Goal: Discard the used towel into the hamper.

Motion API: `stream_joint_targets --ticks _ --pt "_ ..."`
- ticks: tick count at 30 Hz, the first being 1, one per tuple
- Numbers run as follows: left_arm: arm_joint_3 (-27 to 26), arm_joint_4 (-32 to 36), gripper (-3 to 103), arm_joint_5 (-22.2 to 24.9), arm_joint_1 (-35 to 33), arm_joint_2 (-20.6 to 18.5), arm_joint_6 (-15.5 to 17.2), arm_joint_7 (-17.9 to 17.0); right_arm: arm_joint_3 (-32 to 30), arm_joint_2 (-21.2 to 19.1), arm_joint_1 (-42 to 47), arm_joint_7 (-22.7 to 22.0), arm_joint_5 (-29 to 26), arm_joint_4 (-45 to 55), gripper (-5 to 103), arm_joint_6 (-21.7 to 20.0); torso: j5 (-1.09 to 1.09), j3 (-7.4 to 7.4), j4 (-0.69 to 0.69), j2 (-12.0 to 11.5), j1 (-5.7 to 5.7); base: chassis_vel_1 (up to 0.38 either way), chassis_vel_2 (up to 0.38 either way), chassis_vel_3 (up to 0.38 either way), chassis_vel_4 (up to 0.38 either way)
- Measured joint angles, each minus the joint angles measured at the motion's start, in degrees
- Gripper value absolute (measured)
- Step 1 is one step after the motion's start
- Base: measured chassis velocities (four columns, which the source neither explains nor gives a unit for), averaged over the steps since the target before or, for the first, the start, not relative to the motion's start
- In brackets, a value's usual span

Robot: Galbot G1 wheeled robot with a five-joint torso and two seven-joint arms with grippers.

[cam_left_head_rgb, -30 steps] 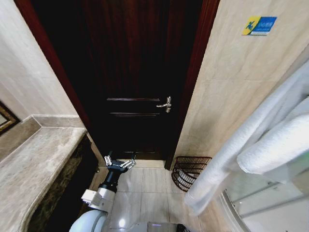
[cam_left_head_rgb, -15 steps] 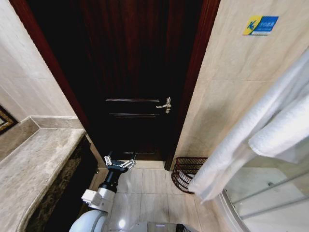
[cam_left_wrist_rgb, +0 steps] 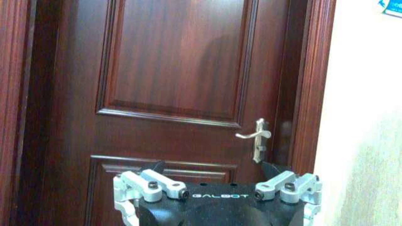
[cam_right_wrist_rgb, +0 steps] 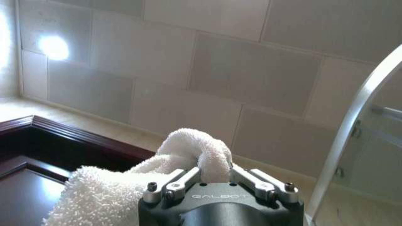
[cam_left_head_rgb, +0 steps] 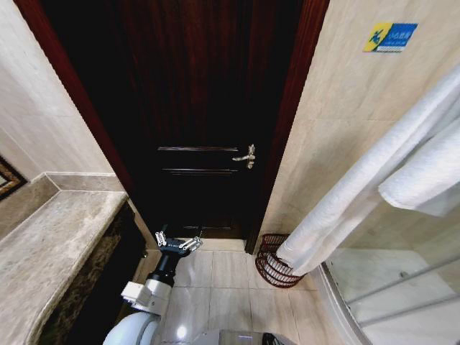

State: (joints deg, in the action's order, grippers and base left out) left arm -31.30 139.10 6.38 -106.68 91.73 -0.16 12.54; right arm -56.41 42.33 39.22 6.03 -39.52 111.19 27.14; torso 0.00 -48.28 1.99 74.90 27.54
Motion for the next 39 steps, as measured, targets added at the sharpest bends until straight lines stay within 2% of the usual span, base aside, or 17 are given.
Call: stream_joint_targets --ticks 4,8,18,25,26,29,39 --pt "0.00 0.00 100 0.00 0.00 0.00 0.00 0.00 0.25 0.53 -0.06 1.01 -0.52 -0.80 5 0.94 0.00 0.00 0.00 0.01 0.00 0.000 0.000 0.000 0.000" --pt "0.00 0.00 100 0.00 0.00 0.00 0.00 0.00 2.03 3.22 0.22 2.49 -1.30 -2.76 5 2.32 0.01 0.00 0.01 0.01 0.00 0.000 0.000 0.000 0.000" --pt "0.00 0.00 100 0.00 0.00 0.00 0.00 0.00 6.25 4.97 -2.96 2.55 -1.44 -9.95 5 3.28 -0.02 0.00 0.00 0.01 0.00 0.000 0.000 0.000 0.000" --pt "0.00 0.00 100 0.00 0.00 0.00 0.00 0.00 10.11 8.97 -4.30 2.01 -0.82 -12.98 5 3.39 0.01 -0.01 0.00 0.00 0.00 0.000 0.000 0.000 0.000" --pt "0.00 0.00 100 0.00 0.00 0.00 0.00 0.00 13.17 11.02 -6.74 1.81 0.77 -13.75 5 3.42 -0.02 0.00 0.01 0.00 0.00 0.000 0.000 0.000 0.000" --pt "0.00 0.00 100 0.00 0.00 0.01 0.00 0.00 15.18 11.88 -9.12 1.70 2.09 -14.97 5 3.45 -0.01 0.00 0.01 0.00 0.00 0.000 0.000 0.000 0.000" --pt "0.01 0.00 100 0.00 0.00 0.00 0.00 0.00 19.37 9.86 -23.98 1.93 3.97 -21.25 5 3.56 -0.02 0.01 -0.01 0.00 0.00 0.000 0.000 0.000 0.000"
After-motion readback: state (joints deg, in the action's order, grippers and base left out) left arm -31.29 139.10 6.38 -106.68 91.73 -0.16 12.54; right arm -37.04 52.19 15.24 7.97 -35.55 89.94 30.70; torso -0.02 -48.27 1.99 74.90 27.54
